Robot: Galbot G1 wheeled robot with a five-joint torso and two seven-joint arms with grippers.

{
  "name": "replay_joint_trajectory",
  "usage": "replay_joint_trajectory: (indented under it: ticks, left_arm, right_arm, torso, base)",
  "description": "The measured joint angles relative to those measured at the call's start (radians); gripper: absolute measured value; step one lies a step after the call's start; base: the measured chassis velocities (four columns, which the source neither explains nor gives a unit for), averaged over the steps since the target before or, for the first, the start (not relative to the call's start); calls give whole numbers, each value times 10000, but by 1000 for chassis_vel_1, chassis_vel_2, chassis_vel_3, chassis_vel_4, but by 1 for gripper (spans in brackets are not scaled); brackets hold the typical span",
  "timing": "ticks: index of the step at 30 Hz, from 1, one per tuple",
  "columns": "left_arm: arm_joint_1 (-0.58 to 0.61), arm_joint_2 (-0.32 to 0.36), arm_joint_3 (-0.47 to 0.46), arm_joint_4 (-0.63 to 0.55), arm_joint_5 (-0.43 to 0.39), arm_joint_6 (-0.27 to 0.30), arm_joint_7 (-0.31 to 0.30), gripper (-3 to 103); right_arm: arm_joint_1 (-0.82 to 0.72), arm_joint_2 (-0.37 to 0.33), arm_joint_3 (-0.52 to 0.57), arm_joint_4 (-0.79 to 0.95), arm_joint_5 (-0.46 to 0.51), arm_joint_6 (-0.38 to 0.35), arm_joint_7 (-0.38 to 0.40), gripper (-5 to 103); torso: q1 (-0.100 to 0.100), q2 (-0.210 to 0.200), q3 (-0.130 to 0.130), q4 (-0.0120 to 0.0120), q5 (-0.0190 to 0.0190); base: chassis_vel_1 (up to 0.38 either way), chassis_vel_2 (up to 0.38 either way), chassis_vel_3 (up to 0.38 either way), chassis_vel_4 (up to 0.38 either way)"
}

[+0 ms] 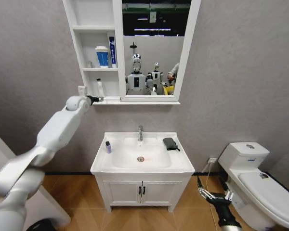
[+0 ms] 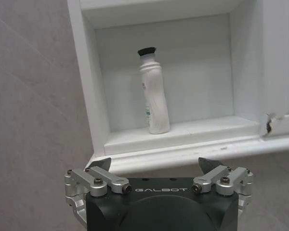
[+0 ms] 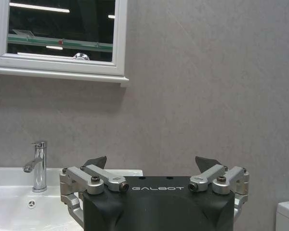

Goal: Move facial cleanser and shampoo from washbasin to cabinet, then wipe washbasin with towel.

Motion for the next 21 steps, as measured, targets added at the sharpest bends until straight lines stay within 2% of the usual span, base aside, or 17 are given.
replay_joint_trajectory:
  ticks: [2, 3, 4, 5, 6, 8, 9, 11, 13, 15, 21]
  left_arm:
    - [1832, 499, -624, -1343, 203, -813, -327, 100]
    - [1832, 499, -624, -1343, 203, -813, -327, 100]
    - [2944, 611, -897, -1856, 466, -1385, -363, 100]
    - [3942, 573, -1046, -2132, 774, -1977, -359, 100]
    - [3942, 573, -1046, -2132, 774, -1977, -359, 100]
    - [5471, 47, -1252, -2291, 1161, -2933, -662, 100]
    - [5471, 47, -1252, -2291, 1161, -2933, -662, 100]
    - [6081, -504, -1252, -2121, 1283, -3182, -899, 100]
    - [6179, -746, -1203, -1933, 1448, -3248, -924, 100]
    - [6145, -1141, -1044, -1466, 1807, -3257, -937, 100]
    - [5810, -1603, -634, -458, 2215, -3095, -823, 100]
  right_arm:
    - [33, 3, 3, -15, 11, -32, 92, 100]
    - [33, 3, 3, -15, 11, -32, 92, 100]
    - [35, -1, 6, -29, 18, -42, 112, 100]
    - [37, -4, 5, -42, 16, -51, 125, 100]
    - [37, -4, 5, -42, 16, -51, 125, 100]
    - [72, -4, -61, -52, -47, -77, 140, 100]
    - [72, -4, -61, -52, -47, -77, 140, 100]
    - [74, 0, -121, -2, -108, -119, 161, 100]
    - [58, -1, -129, 41, -123, -132, 164, 100]
    - [-5, -6, -94, 86, -151, -134, 165, 100]
    - [-139, 97, -13, 162, -204, -78, 165, 100]
  torso:
    - [-1, 1, -1, -1, 2]
    - [-1, 1, -1, -1, 2]
    - [-1, 1, -1, -2, 6]
    - [-2, 0, 0, 0, -1]
    - [-2, 0, 0, 0, -1]
    - [-2, 1, 0, -4, 2]
    - [-2, 1, 0, -4, 2]
    - [-1, 0, 2, -5, -1]
    - [0, 0, 1, -6, 3]
    - [0, 0, 1, -6, 7]
    - [1, -1, 2, -6, 4]
  base:
    - [0, 0, 0, 0]
    - [0, 0, 0, 0]
    - [0, 0, 0, 0]
    - [0, 0, 0, 0]
    - [0, 0, 0, 0]
    - [0, 0, 0, 0]
    - [0, 0, 0, 0]
    - [0, 0, 0, 0]
    - [0, 0, 0, 0]
    - [0, 0, 0, 0]
    - [0, 0, 0, 0]
